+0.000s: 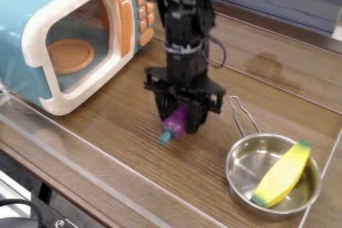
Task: Put the eggplant in the silver pot
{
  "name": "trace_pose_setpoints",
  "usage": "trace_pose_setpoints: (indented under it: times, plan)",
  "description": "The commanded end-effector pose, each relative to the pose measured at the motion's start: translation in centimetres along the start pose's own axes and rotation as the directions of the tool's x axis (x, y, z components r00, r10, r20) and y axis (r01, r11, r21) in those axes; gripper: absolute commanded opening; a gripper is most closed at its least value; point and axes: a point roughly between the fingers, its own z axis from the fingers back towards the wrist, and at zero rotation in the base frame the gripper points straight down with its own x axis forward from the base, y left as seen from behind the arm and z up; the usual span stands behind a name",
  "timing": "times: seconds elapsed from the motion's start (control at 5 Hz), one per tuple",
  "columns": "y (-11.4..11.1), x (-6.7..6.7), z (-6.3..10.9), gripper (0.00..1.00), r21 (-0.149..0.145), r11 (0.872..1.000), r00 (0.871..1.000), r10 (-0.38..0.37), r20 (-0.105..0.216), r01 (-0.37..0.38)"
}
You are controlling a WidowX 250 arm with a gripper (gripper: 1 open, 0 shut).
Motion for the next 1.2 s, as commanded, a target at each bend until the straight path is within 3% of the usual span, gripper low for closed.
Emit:
trace_pose_setpoints:
  times: [0.0,0.2,0.4,0.6,0.8,1.0]
  plan:
    - [-2.7,-0.4,5.3,0.00,-0.023,0.998,0.996,-0.050,0.078,0.052]
    - [-6.6,-1.9,7.8,0.00,-0.034,0.990,0.988,-0.131,0.077,0.134]
    - [-11.4,-3.2,5.9,0.00,-0.036,0.979,0.978,-0.196,0.070,0.199]
    - [-14.8,-4.1,3.0,0.00,-0.024,0.982,0.981,-0.186,0.056,0.187]
    - [-14.0,-4.7,1.7,0.00,-0.016,0.986,0.985,-0.162,0.062,0.163]
    - [-13.0,-5.2,1.7,0.00,-0.023,0.986,0.983,-0.162,0.081,0.165]
